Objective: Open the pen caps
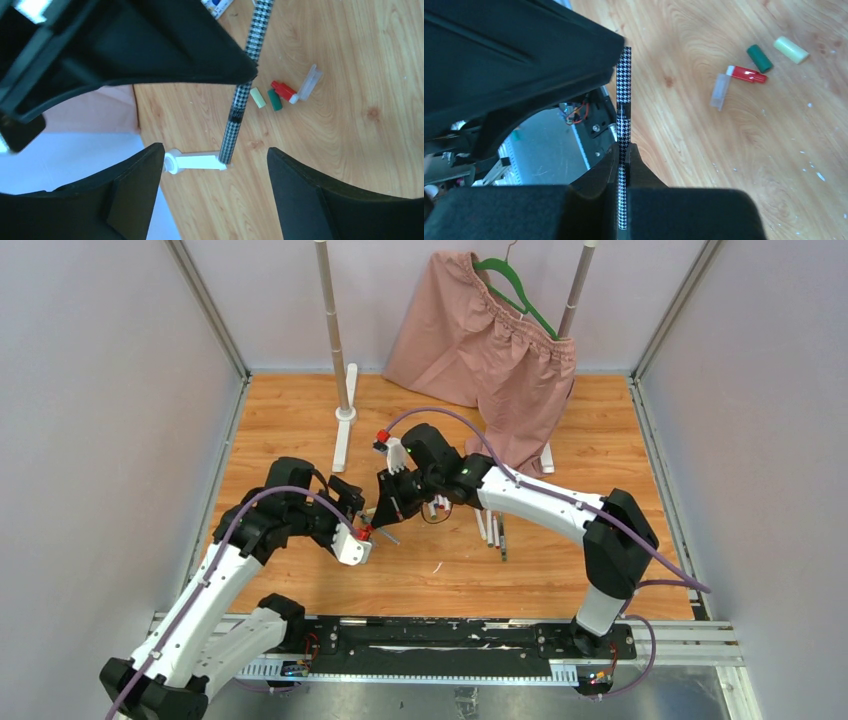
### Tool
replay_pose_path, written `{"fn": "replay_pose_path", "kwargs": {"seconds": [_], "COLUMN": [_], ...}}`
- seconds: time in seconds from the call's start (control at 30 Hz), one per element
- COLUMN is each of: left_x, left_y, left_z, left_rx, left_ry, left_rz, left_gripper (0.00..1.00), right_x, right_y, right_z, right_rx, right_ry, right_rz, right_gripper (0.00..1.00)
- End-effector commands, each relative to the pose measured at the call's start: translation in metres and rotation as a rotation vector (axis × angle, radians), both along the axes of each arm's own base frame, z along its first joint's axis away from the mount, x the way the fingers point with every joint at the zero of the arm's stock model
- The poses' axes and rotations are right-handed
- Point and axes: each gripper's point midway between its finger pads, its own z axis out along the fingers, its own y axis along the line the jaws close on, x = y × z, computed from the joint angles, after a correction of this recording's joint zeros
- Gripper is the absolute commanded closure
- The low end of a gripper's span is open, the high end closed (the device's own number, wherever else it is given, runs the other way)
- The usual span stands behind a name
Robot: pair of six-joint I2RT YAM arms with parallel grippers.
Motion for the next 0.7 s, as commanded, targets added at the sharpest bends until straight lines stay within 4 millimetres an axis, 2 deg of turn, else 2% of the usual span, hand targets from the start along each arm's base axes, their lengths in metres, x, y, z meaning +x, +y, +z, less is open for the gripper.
{"fn": "replay_pose_path", "kwargs": {"seconds": [0.0, 0.13, 0.3, 0.4, 0.43, 0.5, 0.53, 0.6, 0.67], "left_x": [-0.003, -0.006, -0.002, 0.001, 0.001, 0.003, 0.003, 0.003, 0.003], "left_y": [0.005, 0.011, 0.008, 0.005, 0.003, 0.001, 0.000, -0.001, -0.002], "left_z": [-0.010, -0.020, -0.017, -0.013, -0.012, -0.007, -0.006, -0.004, -0.004], "left_rx": [0.104, 0.177, 0.170, 0.152, 0.143, 0.122, 0.112, 0.098, 0.093], "left_ry": [-0.014, -0.014, 0.003, 0.023, 0.031, 0.045, 0.054, 0.068, 0.074], "left_rz": [-0.049, -0.073, -0.059, -0.047, -0.042, -0.027, -0.017, -0.003, 0.001], "left_gripper": [0.24, 0.42, 0.59, 0.75, 0.80, 0.95, 1.00, 1.00, 1.00], "right_x": [-0.013, -0.017, -0.015, -0.015, -0.015, -0.014, -0.014, -0.015, -0.014], "right_y": [0.002, 0.005, 0.006, 0.007, 0.008, 0.008, 0.007, 0.007, 0.008], "right_z": [0.030, 0.034, 0.035, 0.037, 0.038, 0.037, 0.036, 0.034, 0.033], "right_rx": [0.072, 0.094, 0.103, 0.111, 0.111, 0.108, 0.107, 0.110, 0.123], "right_ry": [0.067, 0.090, 0.120, 0.127, 0.128, 0.129, 0.134, 0.143, 0.153], "right_rz": [0.070, 0.108, 0.115, 0.118, 0.115, 0.107, 0.102, 0.092, 0.080], "right_gripper": [1.00, 1.00, 1.00, 0.98, 0.91, 0.69, 0.62, 0.56, 0.57]}}
